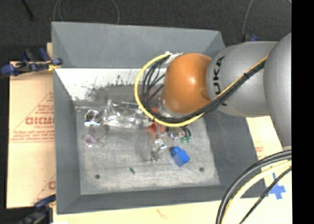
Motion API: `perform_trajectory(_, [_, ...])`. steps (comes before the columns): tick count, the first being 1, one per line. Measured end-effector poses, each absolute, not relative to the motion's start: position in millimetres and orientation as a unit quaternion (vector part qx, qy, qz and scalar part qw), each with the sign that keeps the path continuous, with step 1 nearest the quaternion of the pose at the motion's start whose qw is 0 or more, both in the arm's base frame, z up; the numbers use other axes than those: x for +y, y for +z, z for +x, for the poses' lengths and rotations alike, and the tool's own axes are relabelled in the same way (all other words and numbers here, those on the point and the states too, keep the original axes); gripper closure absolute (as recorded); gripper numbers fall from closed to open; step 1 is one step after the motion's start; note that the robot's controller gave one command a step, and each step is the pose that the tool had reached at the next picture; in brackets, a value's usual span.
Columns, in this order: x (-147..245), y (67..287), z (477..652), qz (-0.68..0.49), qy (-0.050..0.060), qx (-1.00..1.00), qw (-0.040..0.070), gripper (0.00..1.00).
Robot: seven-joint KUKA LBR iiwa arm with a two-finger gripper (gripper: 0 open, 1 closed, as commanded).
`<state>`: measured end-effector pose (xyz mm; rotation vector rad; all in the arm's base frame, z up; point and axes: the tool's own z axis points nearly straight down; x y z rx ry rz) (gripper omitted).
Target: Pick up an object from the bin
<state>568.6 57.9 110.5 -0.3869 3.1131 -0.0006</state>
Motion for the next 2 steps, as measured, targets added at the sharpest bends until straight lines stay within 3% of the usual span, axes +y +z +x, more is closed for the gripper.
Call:
perform_trajectory(1, [-33.1,107.4,579.7,-0.201,-0.002,0.980,0.003,0.00])
perform_trajectory(2, [-52.9,75.3,485.4,-0.298,-0.002,0.954,0.015,0.00])
